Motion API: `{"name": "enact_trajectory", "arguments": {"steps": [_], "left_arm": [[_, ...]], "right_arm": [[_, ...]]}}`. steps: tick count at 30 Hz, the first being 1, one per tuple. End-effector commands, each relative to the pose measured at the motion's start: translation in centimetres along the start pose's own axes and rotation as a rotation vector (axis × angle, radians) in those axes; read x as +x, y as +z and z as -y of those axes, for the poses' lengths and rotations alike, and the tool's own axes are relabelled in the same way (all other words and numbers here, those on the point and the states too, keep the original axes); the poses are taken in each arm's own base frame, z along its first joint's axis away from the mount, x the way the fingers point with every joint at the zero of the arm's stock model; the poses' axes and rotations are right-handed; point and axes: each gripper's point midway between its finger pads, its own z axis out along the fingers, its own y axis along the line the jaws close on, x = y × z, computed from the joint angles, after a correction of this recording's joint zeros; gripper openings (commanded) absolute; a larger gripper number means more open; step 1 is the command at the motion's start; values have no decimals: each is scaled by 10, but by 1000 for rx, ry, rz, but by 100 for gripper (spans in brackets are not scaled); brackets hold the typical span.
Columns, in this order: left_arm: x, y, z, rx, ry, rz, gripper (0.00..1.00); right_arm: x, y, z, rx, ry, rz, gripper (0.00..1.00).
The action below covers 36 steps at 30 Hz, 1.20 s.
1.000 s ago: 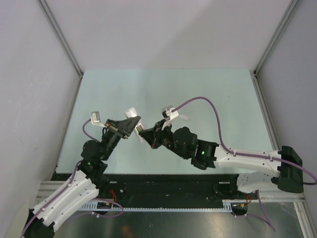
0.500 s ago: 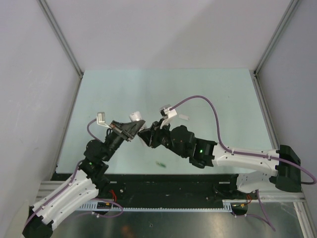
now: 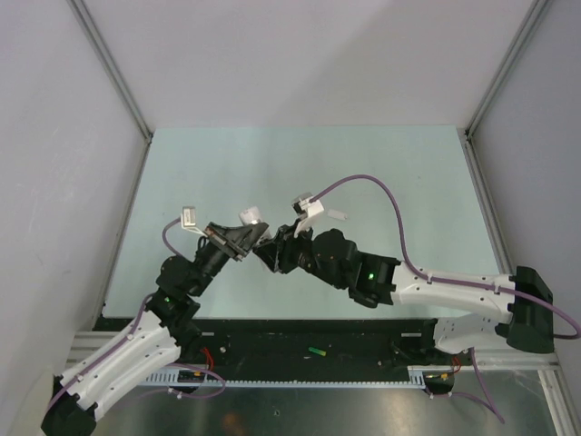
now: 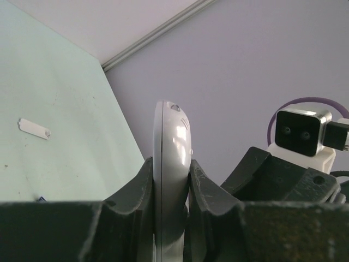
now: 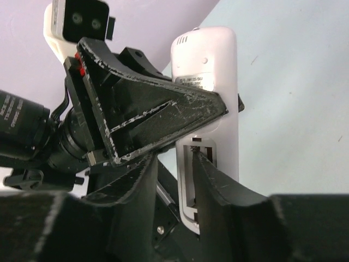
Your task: Load the batteries into the remote control
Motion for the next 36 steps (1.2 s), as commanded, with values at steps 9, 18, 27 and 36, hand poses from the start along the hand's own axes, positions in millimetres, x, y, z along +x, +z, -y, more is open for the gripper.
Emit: {"name": "enact_trajectory", "arguments": {"steps": [9, 18, 27, 36], "left_arm": [[22, -7, -17, -31, 22, -76, 0], [16, -23, -32, -79, 33, -50, 0], [19, -38, -32, -87, 37, -67, 0], [20, -43, -36, -107, 50, -73, 0]], "right_arm": [[16, -67, 69, 245, -170, -186, 48], [106, -116, 134, 387, -219, -484, 46], [143, -111, 151, 416, -308, -614, 43], [168, -119, 144, 527, -120, -638, 47]]}}
